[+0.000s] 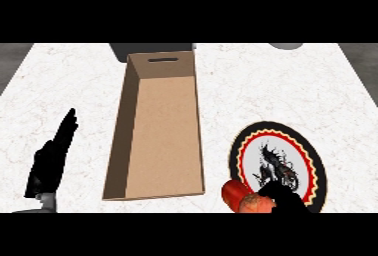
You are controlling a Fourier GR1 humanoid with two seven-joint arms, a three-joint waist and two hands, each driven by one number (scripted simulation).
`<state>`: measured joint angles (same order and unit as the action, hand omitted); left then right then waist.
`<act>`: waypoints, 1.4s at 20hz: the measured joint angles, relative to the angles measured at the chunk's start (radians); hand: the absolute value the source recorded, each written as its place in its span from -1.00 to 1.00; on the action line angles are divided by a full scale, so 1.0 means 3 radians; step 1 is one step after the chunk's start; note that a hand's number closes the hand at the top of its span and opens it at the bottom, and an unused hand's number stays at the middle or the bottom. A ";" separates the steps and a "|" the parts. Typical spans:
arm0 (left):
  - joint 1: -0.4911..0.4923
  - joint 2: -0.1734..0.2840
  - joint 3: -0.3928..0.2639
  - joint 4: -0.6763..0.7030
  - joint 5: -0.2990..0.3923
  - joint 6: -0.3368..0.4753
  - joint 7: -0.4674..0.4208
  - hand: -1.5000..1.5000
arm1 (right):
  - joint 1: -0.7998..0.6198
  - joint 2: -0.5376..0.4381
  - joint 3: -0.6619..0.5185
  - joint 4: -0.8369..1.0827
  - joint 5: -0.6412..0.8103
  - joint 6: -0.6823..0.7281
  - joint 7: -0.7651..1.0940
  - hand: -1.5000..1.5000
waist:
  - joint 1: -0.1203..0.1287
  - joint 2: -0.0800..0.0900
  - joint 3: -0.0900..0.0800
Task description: Pick the squash from the plate and place it in the cardboard box
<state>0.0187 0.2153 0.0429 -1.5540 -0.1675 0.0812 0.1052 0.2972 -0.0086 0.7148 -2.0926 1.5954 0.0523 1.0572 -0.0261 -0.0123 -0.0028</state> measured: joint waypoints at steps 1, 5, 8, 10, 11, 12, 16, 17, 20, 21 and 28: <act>0.0002 0.0004 0.0004 0.0015 0.0005 -0.0010 -0.0027 0.00 | -0.0050 -0.0006 0.0116 -0.0081 0.0074 -0.0028 0.0020 1.00 | 0.0013 0.0003 0.0000; -0.0030 0.0017 -0.0015 -0.0033 0.0013 -0.0053 0.0010 0.00 | -0.0352 -0.0234 0.0315 -0.0128 0.0310 -0.0168 0.0028 1.00 | 0.0064 0.0012 0.0003; -0.0050 -0.0023 -0.0063 -0.0030 -0.0012 -0.0044 0.0017 0.00 | -0.0593 -0.0359 0.0396 -0.0166 0.0299 -0.0215 0.0018 1.00 | 0.0096 0.0023 0.0003; -0.0057 -0.0007 -0.0060 -0.0025 0.0000 -0.0074 -0.0003 0.00 | -0.0759 -0.0407 0.0437 -0.0184 0.0230 -0.0231 0.0023 1.00 | 0.0126 0.0032 0.0002; -0.0057 -0.0020 -0.0083 -0.0028 -0.0015 -0.0072 -0.0005 0.00 | -0.0835 -0.0425 0.0454 -0.0184 0.0188 -0.0244 0.0030 1.00 | 0.0136 0.0035 0.0002; -0.0044 -0.0039 -0.0090 -0.0010 -0.0014 -0.0067 -0.0036 0.00 | -0.0901 -0.0429 0.0469 -0.0187 0.0150 -0.0257 0.0046 1.00 | 0.0144 0.0038 0.0002; -0.0066 -0.0047 -0.0120 -0.0042 -0.0033 -0.0075 -0.0005 0.00 | -0.1346 -0.0228 0.0425 -0.0211 -0.0102 -0.0190 0.0157 1.00 | 0.0185 0.0049 0.0000; -0.0081 -0.0047 -0.0115 -0.0026 -0.0039 -0.0070 -0.0012 0.00 | -0.1472 -0.0181 0.0413 -0.0176 -0.0167 -0.0172 0.0203 1.00 | 0.0191 0.0052 -0.0001; -0.0097 -0.0043 -0.0113 -0.0006 -0.0037 -0.0084 -0.0039 0.00 | -0.1866 -0.0091 0.0241 0.0059 -0.0391 -0.0163 0.0300 1.00 | 0.0221 0.0061 -0.0001; -0.0106 -0.0040 -0.0110 -0.0015 -0.0040 -0.0082 -0.0023 0.00 | -0.2000 -0.0074 0.0193 0.0137 -0.0479 -0.0159 0.0331 1.00 | 0.0228 0.0061 -0.0001; -0.0125 -0.0057 -0.0148 0.0006 -0.0067 -0.0099 -0.0053 0.00 | -0.2867 -0.0020 -0.0370 0.0907 -0.1181 -0.0171 0.0401 1.00 | 0.0283 0.0073 0.0001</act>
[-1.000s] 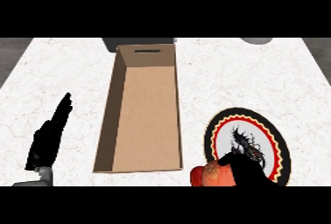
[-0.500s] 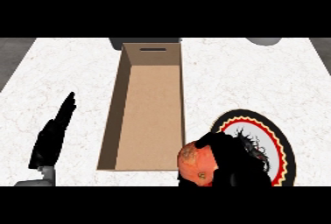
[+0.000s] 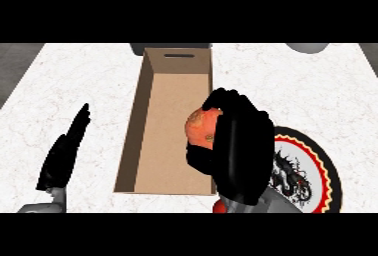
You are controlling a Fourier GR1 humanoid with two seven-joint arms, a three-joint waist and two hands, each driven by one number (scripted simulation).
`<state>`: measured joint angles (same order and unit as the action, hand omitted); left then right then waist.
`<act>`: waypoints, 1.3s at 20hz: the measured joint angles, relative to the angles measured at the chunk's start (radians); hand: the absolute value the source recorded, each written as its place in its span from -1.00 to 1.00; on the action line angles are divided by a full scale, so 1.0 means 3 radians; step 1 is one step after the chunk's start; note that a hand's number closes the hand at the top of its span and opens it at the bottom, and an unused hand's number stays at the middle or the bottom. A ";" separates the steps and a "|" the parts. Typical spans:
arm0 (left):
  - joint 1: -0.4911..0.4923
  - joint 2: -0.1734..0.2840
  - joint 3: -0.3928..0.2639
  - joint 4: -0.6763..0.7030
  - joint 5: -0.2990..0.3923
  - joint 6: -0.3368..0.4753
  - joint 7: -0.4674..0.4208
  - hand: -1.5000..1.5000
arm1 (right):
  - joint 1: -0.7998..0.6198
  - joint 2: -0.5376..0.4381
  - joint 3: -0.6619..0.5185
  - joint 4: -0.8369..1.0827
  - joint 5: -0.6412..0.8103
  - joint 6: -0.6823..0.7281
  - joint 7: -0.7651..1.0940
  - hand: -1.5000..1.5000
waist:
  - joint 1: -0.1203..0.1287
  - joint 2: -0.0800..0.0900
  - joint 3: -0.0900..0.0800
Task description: Pick the squash from the plate and place it in the cardboard box
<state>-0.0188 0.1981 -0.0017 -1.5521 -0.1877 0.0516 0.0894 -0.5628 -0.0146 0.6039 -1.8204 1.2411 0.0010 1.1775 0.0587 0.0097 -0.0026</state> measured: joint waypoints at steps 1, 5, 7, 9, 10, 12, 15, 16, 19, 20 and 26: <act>-0.0009 -0.0013 -0.0011 0.0003 -0.0009 0.0007 0.0004 0.00 | -0.0104 0.0003 -0.0064 0.0153 -0.0093 -0.0024 0.0000 1.00 | 0.0011 0.0003 0.0000; -0.0059 -0.0037 -0.0019 0.0042 -0.0029 0.0025 0.0007 0.00 | -0.0481 0.0012 -0.0301 0.0778 -0.0427 -0.0152 -0.0034 1.00 | 0.0026 0.0012 0.0002; -0.0082 -0.0031 0.0001 0.0080 -0.0027 0.0027 -0.0014 0.00 | -0.0635 0.0014 -0.0390 0.1081 -0.0585 -0.0212 -0.0056 1.00 | 0.0024 0.0013 0.0003; -0.0071 -0.0044 -0.0018 0.0090 -0.0034 0.0021 -0.0029 0.00 | -0.0728 0.0015 -0.0450 0.1339 -0.0710 -0.0295 -0.0062 -1.00 | 0.0028 0.0013 0.0003; -0.0095 -0.0043 -0.0014 0.0084 -0.0032 0.0019 -0.0001 0.00 | -0.0761 0.0015 -0.0490 0.1453 -0.0765 -0.0353 -0.0071 -1.00 | 0.0033 0.0015 0.0004; -0.0103 -0.0033 -0.0010 0.0073 -0.0019 -0.0004 0.0015 0.00 | -0.0810 0.0016 -0.0550 0.1705 -0.0869 -0.0506 -0.0125 -1.00 | 0.0037 0.0017 0.0006; -0.0123 -0.0055 -0.0020 0.0086 -0.0028 0.0006 0.0025 0.00 | -0.0950 0.0016 -0.0577 0.2048 -0.1017 -0.0755 -0.0181 -1.00 | 0.0049 0.0020 0.0006; -0.0128 -0.0061 -0.0025 0.0072 -0.0027 0.0003 0.0046 0.00 | -0.1008 0.0016 -0.0598 0.2157 -0.1077 -0.0827 -0.0209 -1.00 | 0.0048 0.0019 0.0007; -0.0115 -0.0071 -0.0032 0.0073 -0.0045 0.0018 0.0019 0.00 | -0.1086 0.0017 -0.0608 0.2412 -0.1175 -0.1201 -0.0336 -1.00 | 0.0059 0.0021 0.0008; -0.0117 -0.0060 -0.0031 0.0063 -0.0053 0.0016 0.0021 0.00 | -0.1108 0.0018 -0.0620 0.2455 -0.1183 -0.1339 -0.0372 -1.00 | 0.0056 0.0019 0.0008; -0.0043 -0.0048 -0.0002 0.0002 -0.0035 0.0016 0.0053 0.00 | -0.1127 0.0022 -0.0832 0.2477 -0.1017 -0.2221 -0.0521 -1.00 | -0.0014 -0.0008 0.0010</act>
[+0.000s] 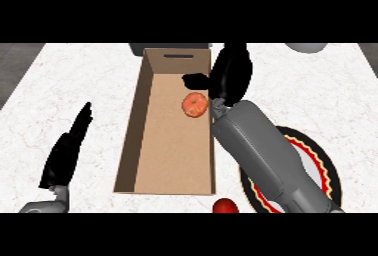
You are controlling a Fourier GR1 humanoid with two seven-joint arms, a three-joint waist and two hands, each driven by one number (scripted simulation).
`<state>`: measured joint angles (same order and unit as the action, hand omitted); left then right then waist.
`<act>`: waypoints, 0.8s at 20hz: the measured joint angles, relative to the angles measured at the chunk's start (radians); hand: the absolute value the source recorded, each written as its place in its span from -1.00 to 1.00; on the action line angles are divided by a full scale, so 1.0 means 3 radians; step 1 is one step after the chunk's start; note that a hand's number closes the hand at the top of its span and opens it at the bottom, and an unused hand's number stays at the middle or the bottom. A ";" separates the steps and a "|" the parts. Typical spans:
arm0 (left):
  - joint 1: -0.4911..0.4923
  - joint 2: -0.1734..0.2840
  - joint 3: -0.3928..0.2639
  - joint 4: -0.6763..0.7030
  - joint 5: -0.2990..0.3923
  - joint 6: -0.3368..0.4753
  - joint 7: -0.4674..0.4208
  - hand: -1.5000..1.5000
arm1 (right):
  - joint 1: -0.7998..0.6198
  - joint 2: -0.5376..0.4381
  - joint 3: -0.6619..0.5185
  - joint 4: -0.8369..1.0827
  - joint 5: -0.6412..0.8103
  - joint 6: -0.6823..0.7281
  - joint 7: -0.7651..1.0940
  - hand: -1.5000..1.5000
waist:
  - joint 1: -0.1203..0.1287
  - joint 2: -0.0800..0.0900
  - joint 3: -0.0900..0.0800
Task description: Pick the squash from the plate and place it in the cardboard box
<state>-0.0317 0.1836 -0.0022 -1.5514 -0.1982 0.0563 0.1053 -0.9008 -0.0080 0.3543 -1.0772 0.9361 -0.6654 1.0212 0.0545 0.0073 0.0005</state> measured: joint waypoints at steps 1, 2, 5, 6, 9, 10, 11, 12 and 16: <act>-0.0014 -0.0001 0.0011 0.0006 -0.0003 0.0011 0.0015 0.00 | 0.0026 0.0002 -0.0026 -0.0024 0.0013 -0.0141 -0.0012 -1.00 | -0.0021 -0.0003 0.0000; -0.0014 -0.0002 0.0014 0.0004 -0.0001 0.0012 0.0030 0.00 | 0.0040 0.0003 -0.0035 -0.0059 0.0020 -0.0270 0.0025 -1.00 | -0.0031 -0.0006 0.0000; 0.0009 0.0018 0.0067 0.0025 0.0019 0.0017 0.0003 0.00 | 0.0158 0.0008 -0.0088 -0.0237 0.0063 -0.0606 0.0055 -1.00 | -0.0087 -0.0020 0.0000; 0.0054 0.0034 0.0087 0.0013 0.0025 0.0013 -0.0013 0.00 | 0.0233 0.0009 -0.0118 -0.0320 0.0097 -0.0693 0.0050 -1.00 | -0.0109 -0.0027 0.0000; 0.0118 0.0065 0.0159 0.0022 0.0075 -0.0005 -0.0031 0.00 | 0.0456 0.0013 -0.0240 -0.0630 0.0277 -0.0814 0.0101 -1.00 | -0.0190 -0.0048 -0.0001; 0.0140 0.0088 0.0184 -0.0003 0.0091 -0.0018 -0.0034 0.00 | 0.0554 0.0002 -0.0290 -0.0754 0.0355 -0.0834 0.0121 -1.00 | -0.0212 -0.0054 -0.0002; 0.0153 0.0091 0.0199 -0.0001 0.0094 -0.0014 -0.0036 0.00 | 0.0675 0.0005 -0.0325 -0.0883 0.0438 -0.0863 0.0128 -1.00 | -0.0234 -0.0059 -0.0002; 0.0170 0.0069 0.0190 0.0007 0.0072 0.0015 -0.0047 0.00 | 0.0805 0.0007 -0.0355 -0.1037 0.0508 -0.0876 0.0131 -1.00 | -0.0252 -0.0061 -0.0002; 0.0212 0.0064 0.0216 -0.0056 0.0075 0.0036 -0.0006 0.00 | 0.1494 -0.0006 -0.0352 -0.1838 0.0683 -0.0873 0.0135 -1.00 | -0.0316 -0.0076 -0.0002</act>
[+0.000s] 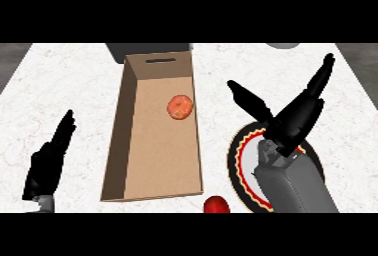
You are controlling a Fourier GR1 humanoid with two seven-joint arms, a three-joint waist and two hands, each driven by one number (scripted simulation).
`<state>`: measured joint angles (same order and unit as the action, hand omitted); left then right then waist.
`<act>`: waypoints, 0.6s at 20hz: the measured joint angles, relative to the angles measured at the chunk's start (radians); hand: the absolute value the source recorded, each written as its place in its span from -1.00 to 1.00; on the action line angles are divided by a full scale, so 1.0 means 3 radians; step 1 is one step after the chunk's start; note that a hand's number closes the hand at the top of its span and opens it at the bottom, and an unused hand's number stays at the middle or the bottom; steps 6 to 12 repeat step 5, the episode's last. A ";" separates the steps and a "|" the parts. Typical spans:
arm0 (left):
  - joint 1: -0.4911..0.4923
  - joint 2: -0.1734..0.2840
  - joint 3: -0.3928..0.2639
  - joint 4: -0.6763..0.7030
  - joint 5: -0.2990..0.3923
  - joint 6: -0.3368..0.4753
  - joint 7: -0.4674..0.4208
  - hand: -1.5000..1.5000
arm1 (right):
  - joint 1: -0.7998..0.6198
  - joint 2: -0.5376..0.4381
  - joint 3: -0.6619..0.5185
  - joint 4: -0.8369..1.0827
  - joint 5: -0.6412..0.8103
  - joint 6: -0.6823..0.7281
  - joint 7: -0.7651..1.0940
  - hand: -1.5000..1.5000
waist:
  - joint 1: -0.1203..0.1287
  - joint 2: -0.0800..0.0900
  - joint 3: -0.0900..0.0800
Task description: Pick the squash from the plate and place it in the cardboard box
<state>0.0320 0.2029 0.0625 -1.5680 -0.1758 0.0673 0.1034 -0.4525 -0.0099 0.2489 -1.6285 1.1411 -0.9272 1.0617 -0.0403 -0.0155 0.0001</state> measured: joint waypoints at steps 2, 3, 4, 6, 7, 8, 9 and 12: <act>0.0035 -0.0021 -0.0028 -0.0072 -0.0016 0.0010 0.0045 0.00 | 0.0356 -0.0082 0.0029 -0.0472 -0.0012 0.0047 0.0003 -1.00 | -0.0007 -0.0001 0.0001; 0.0053 -0.0003 -0.0009 -0.0069 0.0000 -0.0010 0.0020 0.00 | 0.0551 -0.0139 0.0058 -0.0707 -0.0035 0.0068 -0.0002 -1.00 | -0.0008 0.0001 0.0000; 0.0029 -0.0007 -0.0010 -0.0053 -0.0005 -0.0008 0.0019 0.00 | 0.0733 -0.0198 0.0090 -0.0939 -0.0061 0.0100 -0.0002 -1.00 | -0.0003 0.0006 0.0000; 0.0042 -0.0012 -0.0007 -0.0030 -0.0014 -0.0001 -0.0022 0.00 | 0.0924 -0.0286 0.0117 -0.1157 -0.0119 0.0121 -0.0011 -1.00 | 0.0000 0.0009 0.0000; 0.0042 -0.0012 -0.0007 -0.0030 -0.0014 -0.0001 -0.0022 0.00 | 0.0924 -0.0286 0.0117 -0.1157 -0.0119 0.0121 -0.0011 -1.00 | 0.0000 0.0009 0.0000; 0.0042 -0.0012 -0.0007 -0.0030 -0.0014 -0.0001 -0.0022 0.00 | 0.0924 -0.0286 0.0117 -0.1157 -0.0119 0.0121 -0.0011 -1.00 | 0.0000 0.0009 0.0000; 0.0042 -0.0012 -0.0007 -0.0030 -0.0014 -0.0001 -0.0022 0.00 | 0.0924 -0.0286 0.0117 -0.1157 -0.0119 0.0121 -0.0011 -1.00 | 0.0000 0.0009 0.0000; 0.0042 -0.0012 -0.0007 -0.0030 -0.0014 -0.0001 -0.0022 0.00 | 0.0924 -0.0286 0.0117 -0.1157 -0.0119 0.0121 -0.0011 -1.00 | 0.0000 0.0009 0.0000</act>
